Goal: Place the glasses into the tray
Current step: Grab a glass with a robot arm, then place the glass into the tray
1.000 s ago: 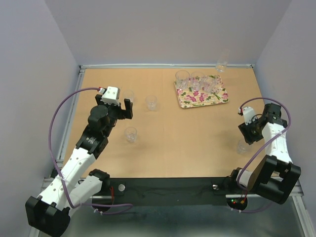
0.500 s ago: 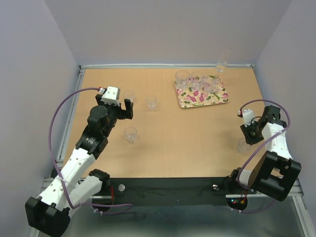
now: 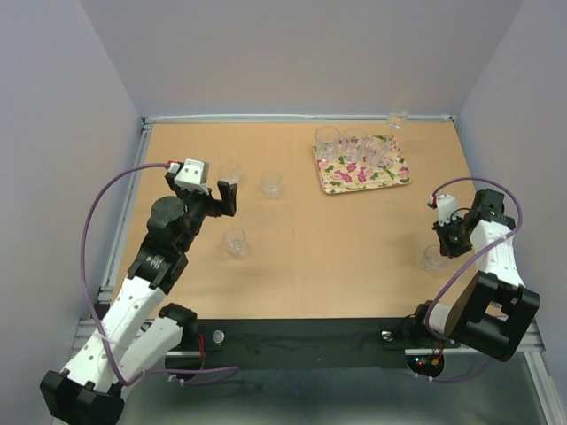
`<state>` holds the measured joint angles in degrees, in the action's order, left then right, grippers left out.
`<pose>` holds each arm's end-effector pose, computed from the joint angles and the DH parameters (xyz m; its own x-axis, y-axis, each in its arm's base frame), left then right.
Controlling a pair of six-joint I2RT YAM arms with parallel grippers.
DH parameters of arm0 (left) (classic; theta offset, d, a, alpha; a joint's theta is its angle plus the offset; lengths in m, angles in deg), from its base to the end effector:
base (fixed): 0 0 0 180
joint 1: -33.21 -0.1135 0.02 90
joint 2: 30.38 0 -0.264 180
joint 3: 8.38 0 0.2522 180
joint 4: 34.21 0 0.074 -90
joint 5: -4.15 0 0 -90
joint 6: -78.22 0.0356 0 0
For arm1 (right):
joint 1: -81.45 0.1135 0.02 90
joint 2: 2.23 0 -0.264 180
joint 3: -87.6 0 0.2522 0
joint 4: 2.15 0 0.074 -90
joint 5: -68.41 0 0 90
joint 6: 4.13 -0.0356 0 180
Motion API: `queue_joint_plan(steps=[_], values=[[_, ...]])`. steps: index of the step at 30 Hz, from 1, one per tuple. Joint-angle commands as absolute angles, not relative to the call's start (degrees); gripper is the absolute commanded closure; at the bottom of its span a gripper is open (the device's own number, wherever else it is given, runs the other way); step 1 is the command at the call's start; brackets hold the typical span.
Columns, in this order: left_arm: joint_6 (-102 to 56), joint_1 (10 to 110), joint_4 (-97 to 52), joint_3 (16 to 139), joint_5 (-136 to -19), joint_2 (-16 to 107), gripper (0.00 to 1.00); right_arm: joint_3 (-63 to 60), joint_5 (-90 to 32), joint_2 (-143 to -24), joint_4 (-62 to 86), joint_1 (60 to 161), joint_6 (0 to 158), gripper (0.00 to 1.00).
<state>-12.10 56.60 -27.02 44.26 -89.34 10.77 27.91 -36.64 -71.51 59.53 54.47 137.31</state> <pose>0.1638 -0.0685 0.3457 0.0669 -0.0350 -0.9971 0.3409 0.9400 -0.0101 0.1914 -0.0871 0.2158 -0.8106 -0.4347 -0.3924 -0.4332 0.8960 -0.0978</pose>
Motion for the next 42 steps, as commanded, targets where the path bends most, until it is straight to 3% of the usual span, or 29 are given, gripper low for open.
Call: queue_joint_plan(steps=[1, 11, 17, 25, 42], values=[[-13.2, 56.5, -25.9, 45.0, -89.0, 7.2, 0.01, 24.7, -42.0, -71.6, 58.3, 54.1, 133.1, 1.00], [-14.4, 56.5, -24.1, 44.0, -89.7, 1.5, 0.01, 10.3, -56.2, -79.8, 57.3, 54.1, 118.8, 1.00], [-14.3, 56.5, -24.0, 44.1, -90.0, 1.0, 0.01, 1.3, -58.9, -89.1, 54.1, 54.3, 106.8, 1.00], [-14.5, 56.5, -24.1, 44.1, -89.6, 0.5, 0.01, -6.1, -50.8, -96.9, 44.8, 58.2, 92.3, 0.99], [-14.2, 56.3, -24.0, 43.9, -91.3, 0.9, 0.01, -28.8, -38.7, -119.2, 42.9, 68.9, 82.2, 1.00]])
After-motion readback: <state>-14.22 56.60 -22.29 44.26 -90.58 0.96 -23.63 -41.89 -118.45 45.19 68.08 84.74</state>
